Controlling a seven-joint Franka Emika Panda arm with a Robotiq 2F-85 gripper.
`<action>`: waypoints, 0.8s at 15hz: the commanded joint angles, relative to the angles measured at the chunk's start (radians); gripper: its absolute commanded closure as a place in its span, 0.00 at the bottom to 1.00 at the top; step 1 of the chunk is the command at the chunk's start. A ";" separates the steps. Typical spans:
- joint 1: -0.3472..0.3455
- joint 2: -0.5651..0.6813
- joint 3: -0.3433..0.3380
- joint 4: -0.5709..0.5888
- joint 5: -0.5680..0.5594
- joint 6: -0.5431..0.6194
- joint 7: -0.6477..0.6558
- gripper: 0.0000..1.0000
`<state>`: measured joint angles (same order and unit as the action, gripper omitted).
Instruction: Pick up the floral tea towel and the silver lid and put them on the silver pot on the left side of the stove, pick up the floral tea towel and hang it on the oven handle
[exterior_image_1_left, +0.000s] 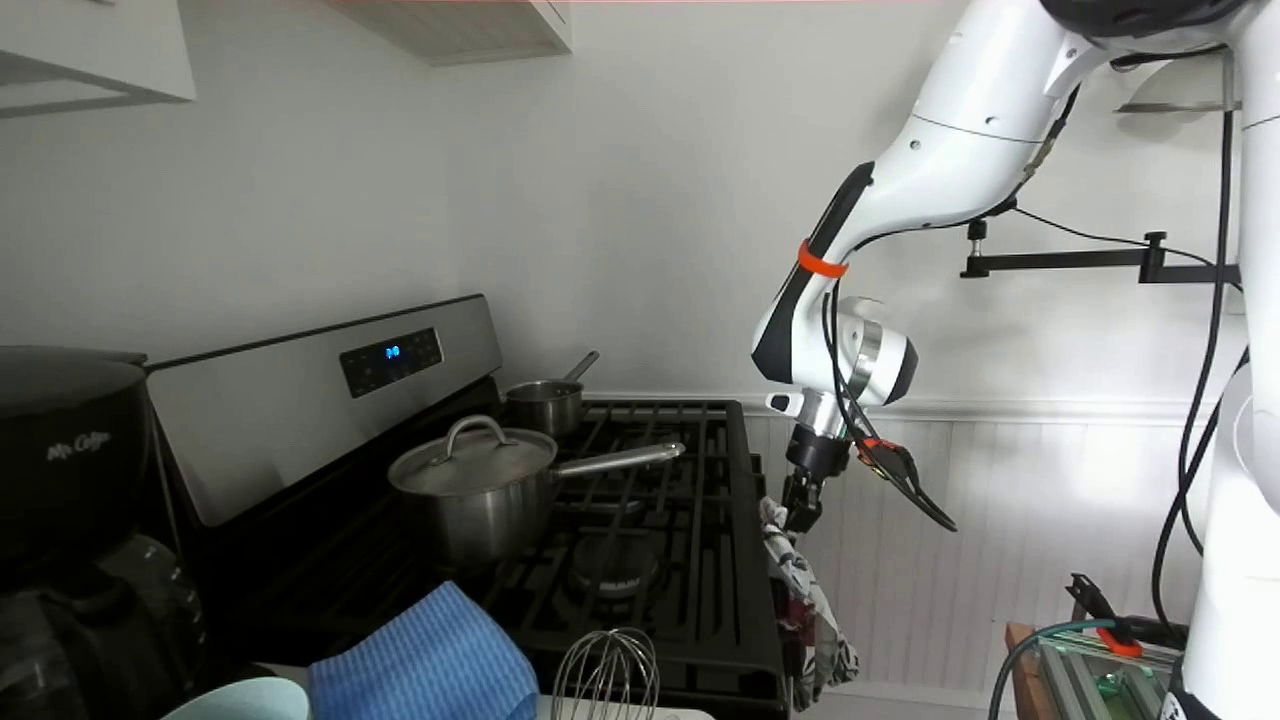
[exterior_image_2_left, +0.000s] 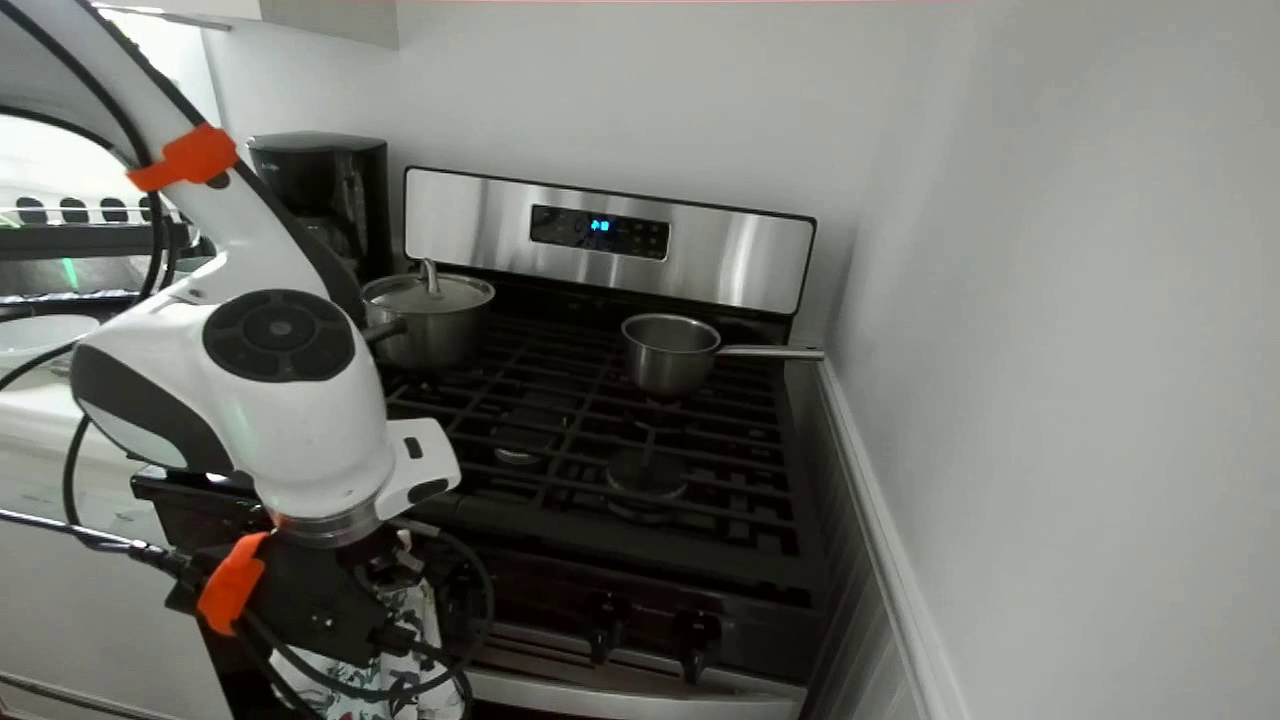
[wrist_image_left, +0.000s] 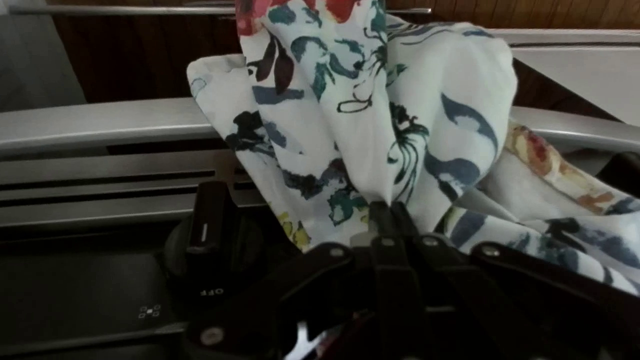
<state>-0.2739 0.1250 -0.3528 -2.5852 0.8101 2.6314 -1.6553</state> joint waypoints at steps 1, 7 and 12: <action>-0.013 0.085 0.022 0.045 0.069 -0.003 -0.158 1.00; -0.033 0.191 0.062 0.104 0.211 0.001 -0.291 1.00; -0.045 0.273 0.090 0.158 0.323 -0.009 -0.339 1.00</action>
<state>-0.2973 0.3361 -0.2913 -2.4767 1.0601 2.6304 -1.9473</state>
